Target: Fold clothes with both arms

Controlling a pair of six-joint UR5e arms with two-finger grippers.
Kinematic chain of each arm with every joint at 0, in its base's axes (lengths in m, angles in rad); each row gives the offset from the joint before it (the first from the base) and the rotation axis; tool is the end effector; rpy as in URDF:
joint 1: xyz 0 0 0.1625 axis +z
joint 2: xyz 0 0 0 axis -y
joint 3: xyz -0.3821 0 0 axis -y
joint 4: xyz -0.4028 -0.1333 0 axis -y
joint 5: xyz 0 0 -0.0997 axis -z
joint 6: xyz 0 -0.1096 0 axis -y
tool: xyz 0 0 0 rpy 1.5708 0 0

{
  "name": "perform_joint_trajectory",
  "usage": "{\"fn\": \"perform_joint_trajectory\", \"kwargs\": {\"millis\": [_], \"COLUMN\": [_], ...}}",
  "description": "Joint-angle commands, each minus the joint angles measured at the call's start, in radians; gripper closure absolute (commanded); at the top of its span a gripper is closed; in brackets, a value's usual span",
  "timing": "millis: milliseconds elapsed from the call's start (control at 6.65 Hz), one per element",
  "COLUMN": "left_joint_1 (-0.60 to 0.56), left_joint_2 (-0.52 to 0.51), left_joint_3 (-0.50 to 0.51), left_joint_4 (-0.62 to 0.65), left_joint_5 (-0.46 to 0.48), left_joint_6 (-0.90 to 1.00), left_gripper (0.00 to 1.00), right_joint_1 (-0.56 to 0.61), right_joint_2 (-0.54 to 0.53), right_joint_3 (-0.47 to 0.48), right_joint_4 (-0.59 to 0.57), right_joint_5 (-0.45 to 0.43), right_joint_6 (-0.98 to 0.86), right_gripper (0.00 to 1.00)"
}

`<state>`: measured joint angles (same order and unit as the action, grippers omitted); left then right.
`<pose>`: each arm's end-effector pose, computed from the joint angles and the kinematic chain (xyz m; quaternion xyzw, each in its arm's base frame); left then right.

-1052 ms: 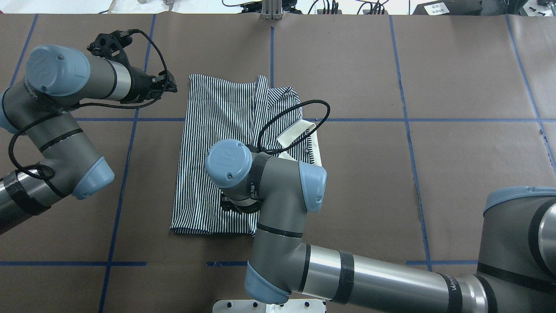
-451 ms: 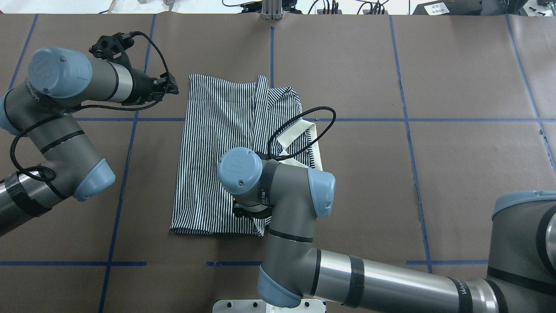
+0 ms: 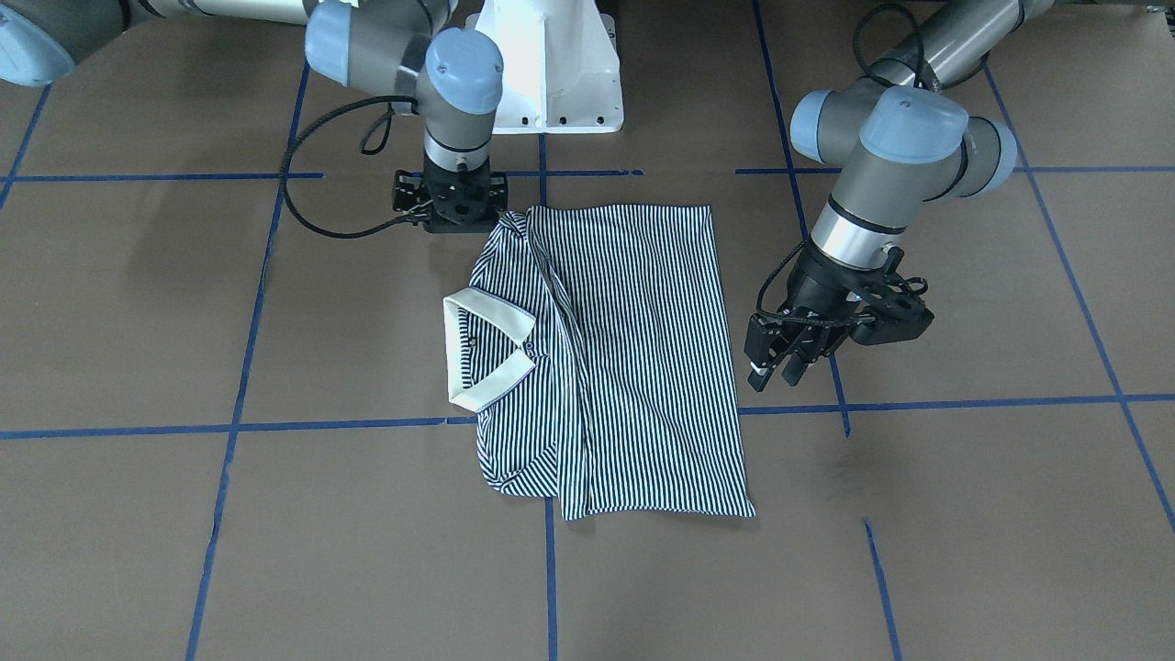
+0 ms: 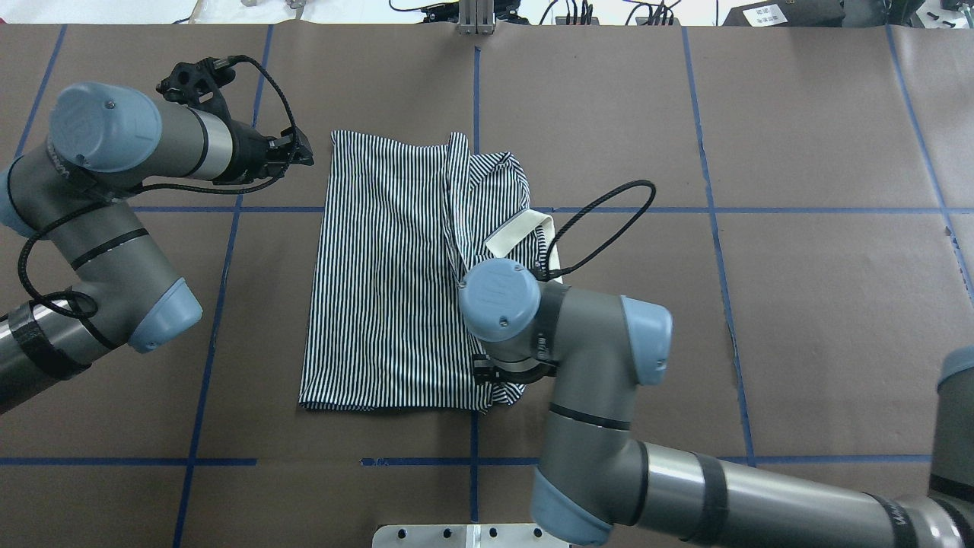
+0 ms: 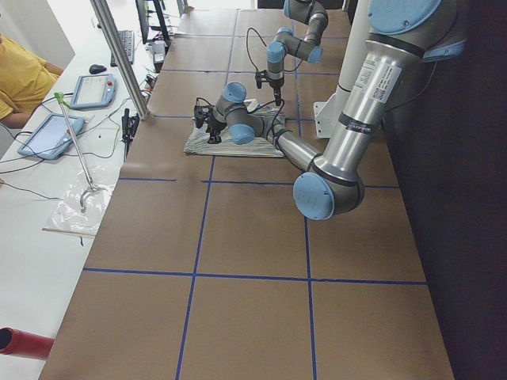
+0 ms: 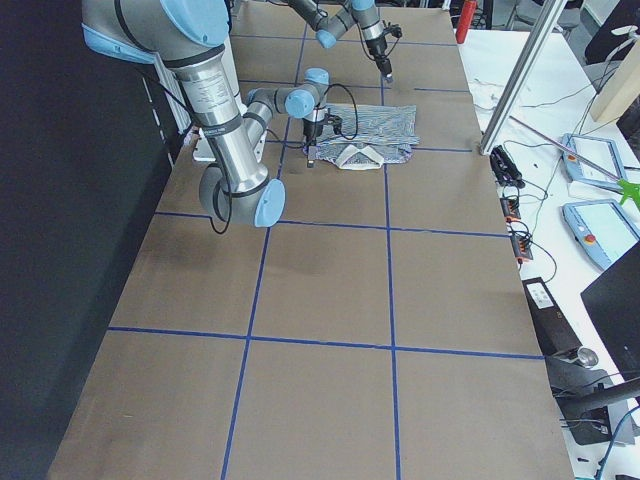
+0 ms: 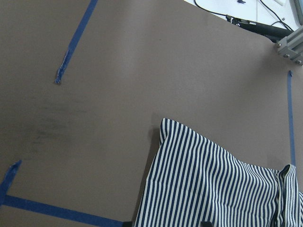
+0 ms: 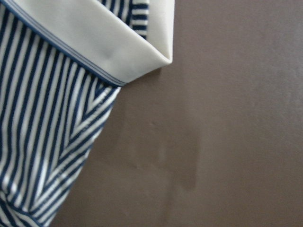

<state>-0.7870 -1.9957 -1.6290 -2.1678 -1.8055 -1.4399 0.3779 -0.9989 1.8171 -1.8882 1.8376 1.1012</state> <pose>0.3862 -0.5402 0.2858 0.1362 0.5023 -0.2175 0.8258 -0.5381 -0.3259 0.2347 -0.0165 -0.2769 -0.0769 0.9577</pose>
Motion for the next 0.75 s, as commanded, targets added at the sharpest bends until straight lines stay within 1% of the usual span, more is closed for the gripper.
{"fn": "perform_joint_trajectory", "kwargs": {"millis": [0,150,451,601], "left_joint_1": [0.008,0.009,0.011,0.011], "left_joint_2": [0.000,0.000,0.014,0.015], "left_joint_3": [-0.002,-0.003,-0.008,-0.006], "left_joint_4": [-0.001,-0.001,-0.001,-0.001], "left_joint_5": [0.000,0.000,0.002,0.002], "left_joint_6": [-0.013,-0.014,-0.014,-0.013], "left_gripper": [0.43,0.43,0.42,0.42], "right_joint_1": [0.006,0.024,0.047,0.055], "right_joint_2": [-0.014,0.073,0.289,0.348], "right_joint_3": [0.048,-0.017,-0.276,-0.380], "right_joint_4": [-0.005,-0.002,0.069,0.128], "right_joint_5": [-0.008,-0.006,-0.005,-0.005], "right_joint_6": [-0.015,-0.009,0.060,0.065], "right_gripper": [0.00,0.00,0.00,0.00]}}
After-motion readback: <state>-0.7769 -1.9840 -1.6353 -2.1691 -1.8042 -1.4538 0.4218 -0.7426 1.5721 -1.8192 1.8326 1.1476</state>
